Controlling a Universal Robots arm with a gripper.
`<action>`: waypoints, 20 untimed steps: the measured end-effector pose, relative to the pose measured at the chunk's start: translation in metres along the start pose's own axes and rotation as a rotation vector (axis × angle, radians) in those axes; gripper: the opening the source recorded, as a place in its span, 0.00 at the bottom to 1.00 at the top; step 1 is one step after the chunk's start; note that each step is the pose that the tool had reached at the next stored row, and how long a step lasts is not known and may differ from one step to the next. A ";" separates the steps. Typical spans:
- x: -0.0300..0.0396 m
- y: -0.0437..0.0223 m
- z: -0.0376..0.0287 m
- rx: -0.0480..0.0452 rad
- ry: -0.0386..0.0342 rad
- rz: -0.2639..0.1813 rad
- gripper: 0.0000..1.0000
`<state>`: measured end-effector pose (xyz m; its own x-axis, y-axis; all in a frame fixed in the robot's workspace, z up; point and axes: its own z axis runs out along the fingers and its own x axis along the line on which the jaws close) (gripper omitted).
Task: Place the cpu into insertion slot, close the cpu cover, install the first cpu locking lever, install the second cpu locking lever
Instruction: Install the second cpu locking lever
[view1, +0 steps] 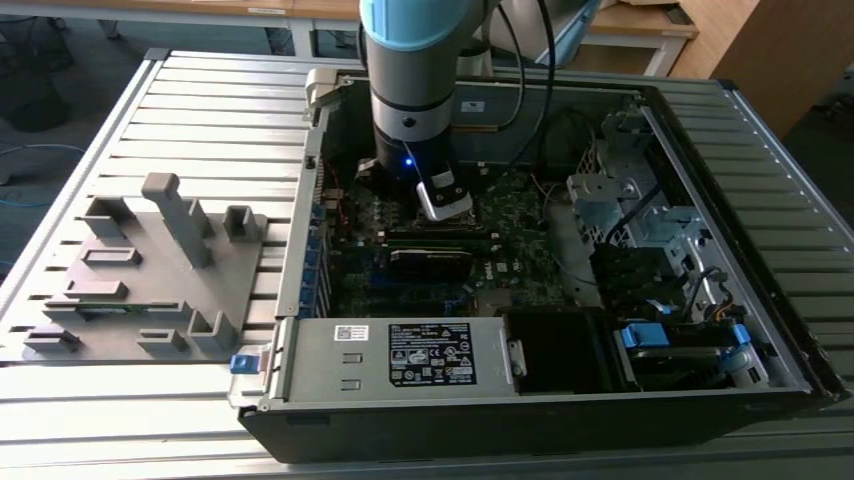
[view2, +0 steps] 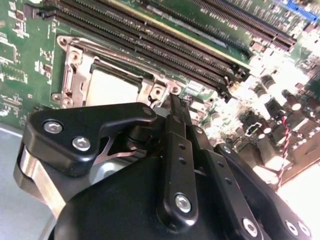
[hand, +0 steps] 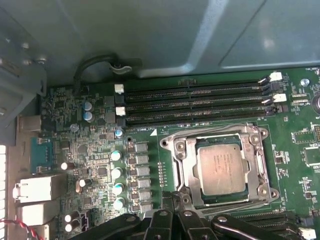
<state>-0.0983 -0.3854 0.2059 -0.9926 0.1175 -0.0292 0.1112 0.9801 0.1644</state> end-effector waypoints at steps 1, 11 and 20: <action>0.0001 0.0011 0.0002 0.0069 -0.0009 0.000 0.10; -0.0107 0.0041 0.0011 0.0230 -0.0028 -0.001 0.10; -0.0167 0.0137 0.0029 0.0422 -0.0050 -0.001 0.10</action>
<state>-0.0801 -0.3735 0.2058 -0.9925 0.1174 -0.0343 0.1124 0.9861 0.1227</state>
